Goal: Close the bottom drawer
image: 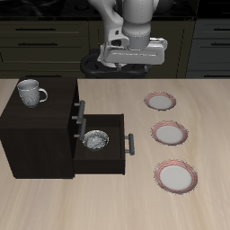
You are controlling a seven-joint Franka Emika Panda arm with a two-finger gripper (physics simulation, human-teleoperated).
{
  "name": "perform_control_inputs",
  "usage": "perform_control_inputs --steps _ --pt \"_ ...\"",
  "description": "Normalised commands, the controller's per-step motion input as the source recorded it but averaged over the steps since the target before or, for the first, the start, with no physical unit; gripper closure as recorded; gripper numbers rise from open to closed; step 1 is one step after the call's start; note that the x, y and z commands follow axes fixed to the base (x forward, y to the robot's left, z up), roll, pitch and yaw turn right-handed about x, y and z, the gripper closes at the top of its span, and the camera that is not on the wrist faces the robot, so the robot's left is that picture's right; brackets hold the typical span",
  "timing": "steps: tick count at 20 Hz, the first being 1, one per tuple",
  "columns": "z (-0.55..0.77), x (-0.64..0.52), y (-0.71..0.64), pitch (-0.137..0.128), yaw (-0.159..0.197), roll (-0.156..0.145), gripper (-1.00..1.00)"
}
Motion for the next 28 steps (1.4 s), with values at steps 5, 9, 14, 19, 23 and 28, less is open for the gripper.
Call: perform_control_inputs --steps 5,9,14,19,23,28 --pt "-0.03 0.2 0.35 -0.009 -0.07 0.001 -1.0" --pt "0.02 0.38 0.46 -0.022 -0.13 -0.011 -1.0" --pt "0.06 0.25 0.22 -0.046 -0.132 -0.052 -1.0" --pt "-0.04 0.32 0.13 0.005 -0.122 -0.034 -1.0" --pt "-0.13 0.31 0.15 -0.008 -0.118 -0.021 -1.0" --pt "-0.09 0.11 0.04 -0.034 -0.141 -0.021 -1.0"
